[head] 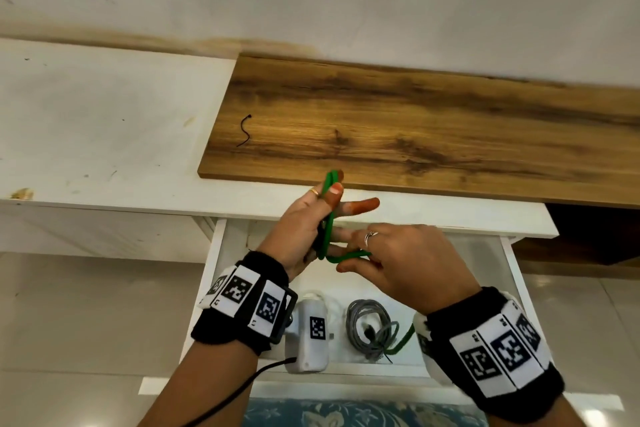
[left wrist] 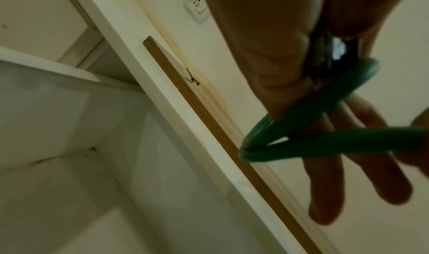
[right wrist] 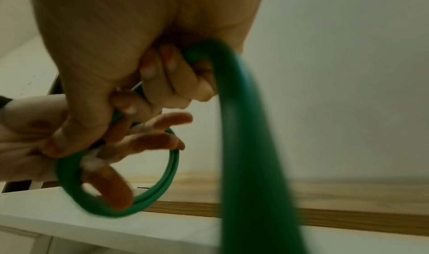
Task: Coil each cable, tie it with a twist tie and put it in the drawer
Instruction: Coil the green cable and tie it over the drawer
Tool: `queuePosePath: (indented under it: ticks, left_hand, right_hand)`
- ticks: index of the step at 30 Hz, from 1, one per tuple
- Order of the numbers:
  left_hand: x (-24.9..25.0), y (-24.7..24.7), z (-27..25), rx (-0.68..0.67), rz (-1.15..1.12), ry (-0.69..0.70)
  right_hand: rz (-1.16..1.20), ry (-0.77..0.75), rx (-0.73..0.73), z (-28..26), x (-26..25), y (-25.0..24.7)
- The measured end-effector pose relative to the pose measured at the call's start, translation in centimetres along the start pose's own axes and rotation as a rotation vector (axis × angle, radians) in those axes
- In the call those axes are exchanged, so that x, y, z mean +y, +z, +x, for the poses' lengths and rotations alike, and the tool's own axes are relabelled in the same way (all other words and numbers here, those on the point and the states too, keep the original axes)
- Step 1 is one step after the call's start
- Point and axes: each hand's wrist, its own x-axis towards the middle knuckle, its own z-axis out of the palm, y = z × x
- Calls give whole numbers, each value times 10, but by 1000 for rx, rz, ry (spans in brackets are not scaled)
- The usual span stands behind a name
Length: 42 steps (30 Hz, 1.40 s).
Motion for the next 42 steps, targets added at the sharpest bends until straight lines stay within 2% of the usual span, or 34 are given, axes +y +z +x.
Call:
queuePosePath:
  ticks: [3, 8, 10, 15, 19, 23, 27, 30, 32, 36, 39, 40, 42]
  left_hand:
    - [-5, 1, 2, 18, 134, -87]
    - [-5, 4, -7, -134, 465, -251]
    - [-5, 2, -7, -162, 507, -265]
    - [-6, -2, 1, -147, 299, -287]
    - [-1, -12, -2, -300, -1, -303]
    - [2, -21, -2, -305, -282, -208]
    - [7, -28, -2, -260, -495, -14]
    - [19, -40, -4, -140, -652, 191]
    - [24, -47, -5, -20, -665, 296]
    - [26, -48, -4, 165, -590, 383]
    - [26, -45, -2, 213, -563, 394]
    - [27, -44, -2, 228, -544, 392]
    - [26, -41, -2, 253, -479, 365]
  right_hand:
    - [11, 23, 43, -1, 7, -3]
    - [97, -18, 72, -2, 26, 4]
    - [170, 20, 122, -8, 39, 5]
    - [175, 261, 174, -16, 57, 19]
    - [389, 459, 221, -12, 71, 37]
    - [565, 492, 127, -8, 68, 51]
    - [727, 519, -129, -8, 61, 66]
    - [635, 483, -308, -15, 63, 71]
    - [542, 468, -408, -18, 63, 69]
    - [324, 356, -552, -8, 42, 52]
    - [165, 222, -552, -1, 21, 30]
    - [125, 187, -518, 0, 14, 23]
    - [74, 95, -362, 2, 1, 9]
